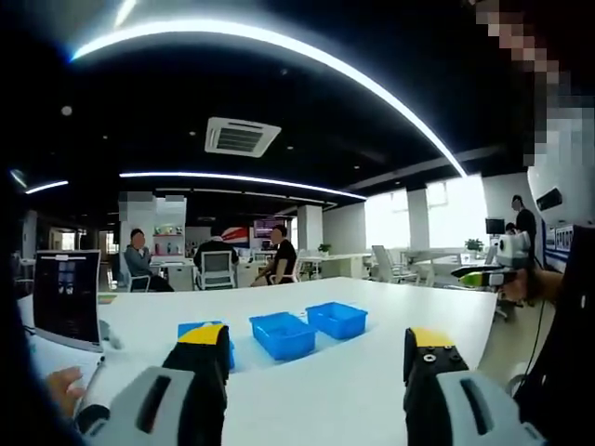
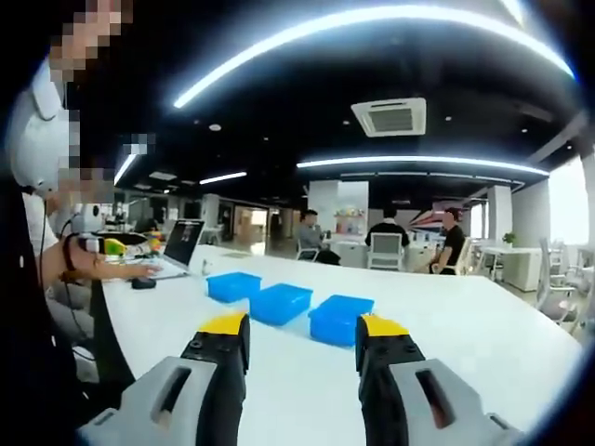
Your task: Pick up the resistors one by one and place each resistor into its matching bin, sorting the parts by color and model until every resistor is separated into the correct bin for its type
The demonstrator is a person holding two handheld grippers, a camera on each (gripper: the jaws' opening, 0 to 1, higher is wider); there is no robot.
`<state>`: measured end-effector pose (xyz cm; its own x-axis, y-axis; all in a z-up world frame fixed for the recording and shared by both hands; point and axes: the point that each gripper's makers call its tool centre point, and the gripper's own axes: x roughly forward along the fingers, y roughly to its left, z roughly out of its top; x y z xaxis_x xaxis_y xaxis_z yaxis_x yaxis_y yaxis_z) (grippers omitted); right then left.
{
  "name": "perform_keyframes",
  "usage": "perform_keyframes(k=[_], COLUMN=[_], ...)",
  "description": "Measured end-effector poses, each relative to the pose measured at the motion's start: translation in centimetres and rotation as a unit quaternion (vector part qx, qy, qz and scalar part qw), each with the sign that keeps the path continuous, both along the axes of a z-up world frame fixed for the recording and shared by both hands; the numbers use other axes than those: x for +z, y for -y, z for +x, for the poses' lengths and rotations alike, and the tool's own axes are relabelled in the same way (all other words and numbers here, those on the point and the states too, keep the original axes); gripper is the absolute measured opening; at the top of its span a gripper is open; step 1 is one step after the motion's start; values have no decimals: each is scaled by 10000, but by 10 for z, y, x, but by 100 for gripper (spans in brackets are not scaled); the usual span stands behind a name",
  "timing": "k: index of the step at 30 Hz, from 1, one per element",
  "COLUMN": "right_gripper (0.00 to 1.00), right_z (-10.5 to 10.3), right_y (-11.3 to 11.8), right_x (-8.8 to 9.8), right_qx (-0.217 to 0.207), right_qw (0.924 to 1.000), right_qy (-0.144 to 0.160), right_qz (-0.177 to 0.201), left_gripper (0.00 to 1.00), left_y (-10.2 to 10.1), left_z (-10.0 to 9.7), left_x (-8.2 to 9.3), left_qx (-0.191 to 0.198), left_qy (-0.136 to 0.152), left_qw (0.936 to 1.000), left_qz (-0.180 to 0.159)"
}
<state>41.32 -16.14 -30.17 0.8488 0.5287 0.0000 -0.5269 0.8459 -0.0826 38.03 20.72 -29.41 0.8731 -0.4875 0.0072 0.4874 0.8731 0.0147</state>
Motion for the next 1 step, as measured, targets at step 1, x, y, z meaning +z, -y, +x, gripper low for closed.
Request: perform_keyframes(k=[1], right_gripper=[47], right_z=[0], right_y=[0], right_x=[0], right_qx=[3], right_qw=[10000], right_qy=[-2], right_qz=[3], left_gripper=[77], left_y=[0], left_z=[0], left_x=[0], left_qx=[-2], left_qy=[-1], left_qw=[10000], left_qz=[-1])
